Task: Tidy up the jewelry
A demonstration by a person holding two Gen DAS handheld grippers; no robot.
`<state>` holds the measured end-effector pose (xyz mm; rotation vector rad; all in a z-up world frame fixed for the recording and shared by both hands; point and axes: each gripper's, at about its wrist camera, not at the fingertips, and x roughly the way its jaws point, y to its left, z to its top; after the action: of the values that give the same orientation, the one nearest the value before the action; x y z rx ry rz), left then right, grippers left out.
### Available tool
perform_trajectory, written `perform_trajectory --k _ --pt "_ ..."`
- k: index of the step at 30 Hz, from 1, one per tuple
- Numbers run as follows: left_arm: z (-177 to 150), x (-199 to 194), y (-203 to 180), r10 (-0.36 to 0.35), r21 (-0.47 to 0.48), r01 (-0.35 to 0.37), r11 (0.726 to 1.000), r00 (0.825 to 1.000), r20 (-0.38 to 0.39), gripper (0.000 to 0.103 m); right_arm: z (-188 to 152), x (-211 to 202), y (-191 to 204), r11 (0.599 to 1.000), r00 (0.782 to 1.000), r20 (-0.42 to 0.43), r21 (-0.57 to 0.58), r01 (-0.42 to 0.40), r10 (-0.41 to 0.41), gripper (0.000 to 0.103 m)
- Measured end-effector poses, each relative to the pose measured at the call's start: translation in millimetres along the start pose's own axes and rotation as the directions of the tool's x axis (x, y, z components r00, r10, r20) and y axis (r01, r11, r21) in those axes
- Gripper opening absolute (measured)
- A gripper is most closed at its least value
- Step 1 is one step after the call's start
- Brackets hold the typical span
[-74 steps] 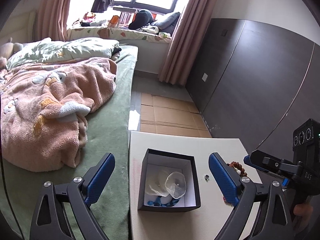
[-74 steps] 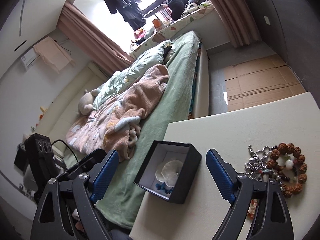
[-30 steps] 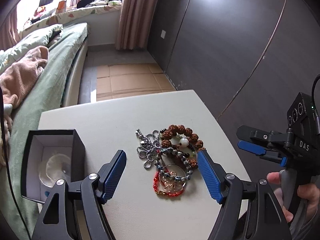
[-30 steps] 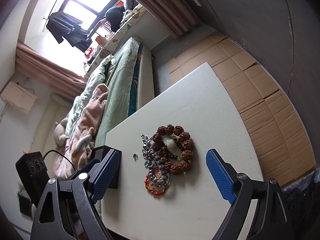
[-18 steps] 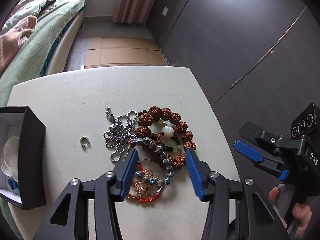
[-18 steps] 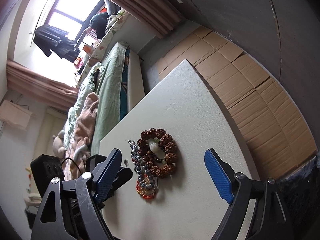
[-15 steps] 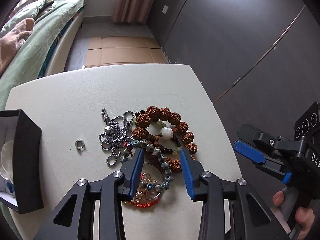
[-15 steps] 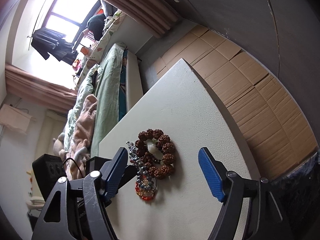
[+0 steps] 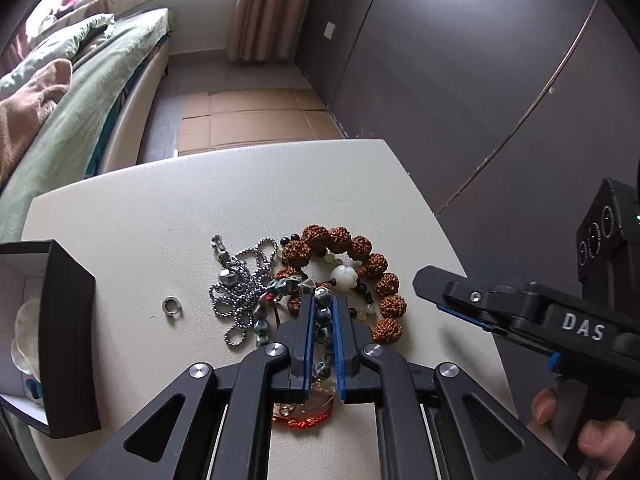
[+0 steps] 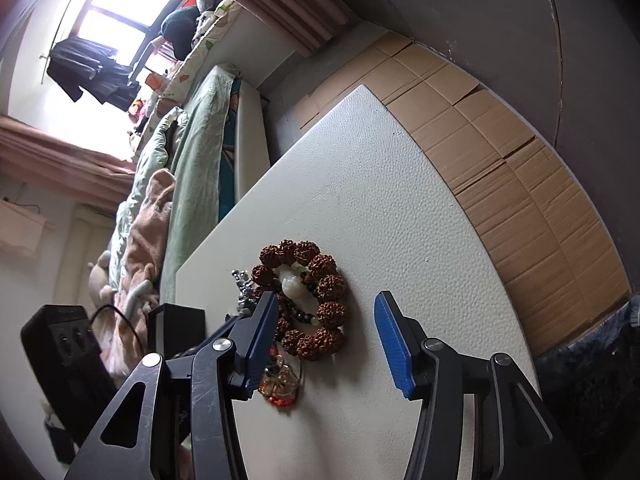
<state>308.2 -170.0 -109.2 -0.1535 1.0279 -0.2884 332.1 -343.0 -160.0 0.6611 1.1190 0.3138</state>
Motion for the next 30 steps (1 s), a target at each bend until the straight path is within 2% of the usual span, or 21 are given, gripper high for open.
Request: perform_trajectory --k 4,6,10,13,14,16,19,23,27,30 --pt "6 -15 11 0.011 -0.019 -0.010 1.000 0.999 0.032 0.008 -1 10 13 0.997 0.998 -0.008 -0.053 0.060 -0.061 0.050" --pt "8 -21 17 0.009 -0.031 -0.007 0.999 0.999 0.050 0.008 -3 16 21 0.992 0.995 -0.014 -0.090 0.093 -0.094 0.044" --pt "12 -32 29 0.022 -0.043 -0.018 0.999 0.997 0.075 0.008 -4 26 31 0.971 0.983 -0.012 -0.156 0.178 -0.182 0.042" --pt "14 -40 37 0.029 -0.050 -0.025 0.998 0.995 0.091 0.008 -6 31 34 0.956 0.974 -0.010 -0.194 0.219 -0.226 0.030" --pt "14 -42 38 0.028 -0.052 -0.023 0.998 0.995 0.097 0.008 -6 31 35 0.949 0.970 -0.004 -0.206 0.239 -0.245 0.021" --pt "15 -47 39 0.026 -0.056 -0.020 0.998 0.994 0.110 0.008 -6 30 33 0.950 0.972 -0.004 -0.209 0.230 -0.236 0.021" --pt "15 -55 42 0.026 -0.051 -0.020 0.998 0.992 0.124 0.008 -7 21 30 0.963 0.981 0.016 -0.188 0.192 -0.192 0.021" --pt "16 -68 46 0.028 -0.052 -0.021 0.998 0.989 0.143 0.008 -8 -1 32 0.987 0.997 0.065 -0.146 0.059 -0.050 0.020" --pt "18 -83 55 0.042 -0.054 -0.033 0.998 0.986 0.163 0.008 -13 -19 39 0.988 0.989 0.109 -0.131 -0.081 0.095 0.020" --pt "20 -97 62 0.055 -0.059 -0.045 0.997 0.982 0.183 0.008 -15 -24 46 0.981 0.979 0.126 -0.125 -0.146 0.162 0.020"
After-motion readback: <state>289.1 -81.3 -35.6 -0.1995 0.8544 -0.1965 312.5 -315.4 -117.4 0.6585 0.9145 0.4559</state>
